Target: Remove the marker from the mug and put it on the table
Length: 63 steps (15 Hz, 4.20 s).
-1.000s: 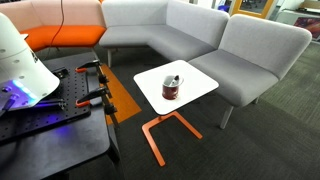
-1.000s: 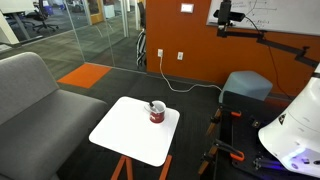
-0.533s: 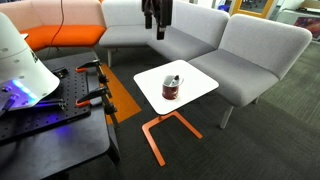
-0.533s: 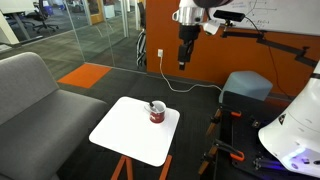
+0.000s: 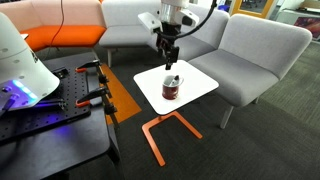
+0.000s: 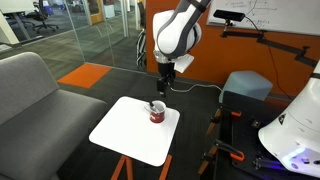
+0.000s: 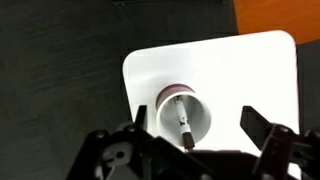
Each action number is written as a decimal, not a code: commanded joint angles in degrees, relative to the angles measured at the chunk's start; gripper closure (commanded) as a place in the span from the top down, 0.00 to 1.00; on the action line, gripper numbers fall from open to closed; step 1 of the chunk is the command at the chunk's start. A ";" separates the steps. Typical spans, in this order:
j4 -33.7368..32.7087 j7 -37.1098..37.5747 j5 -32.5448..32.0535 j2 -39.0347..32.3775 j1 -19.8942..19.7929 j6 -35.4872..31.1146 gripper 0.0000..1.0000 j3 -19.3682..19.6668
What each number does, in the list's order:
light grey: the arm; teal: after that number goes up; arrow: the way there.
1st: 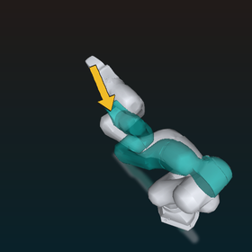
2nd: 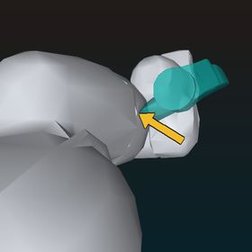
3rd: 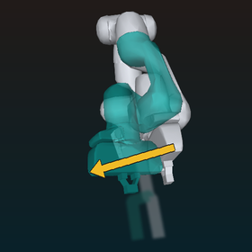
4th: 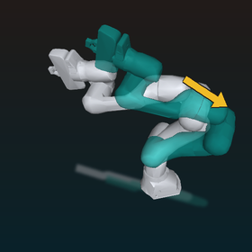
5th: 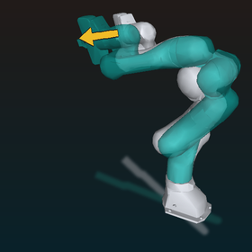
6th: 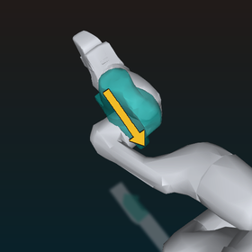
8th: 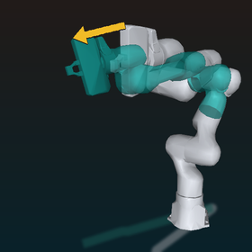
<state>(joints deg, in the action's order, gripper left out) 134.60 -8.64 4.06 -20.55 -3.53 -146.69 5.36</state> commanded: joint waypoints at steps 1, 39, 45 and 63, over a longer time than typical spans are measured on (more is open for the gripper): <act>-5.58 0.77 2.24 -6.76 -1.84 0.90 0.77 -3.02; -24.54 2.45 -1.59 -26.11 -1.35 7.27 0.05 -2.73; -18.53 2.08 -3.25 -19.40 -1.06 6.18 0.05 -2.97; -39.30 3.09 -2.10 -27.75 3.57 29.78 0.05 -10.38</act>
<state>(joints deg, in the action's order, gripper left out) 102.36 -3.65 0.09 -43.21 0.01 -120.52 -3.95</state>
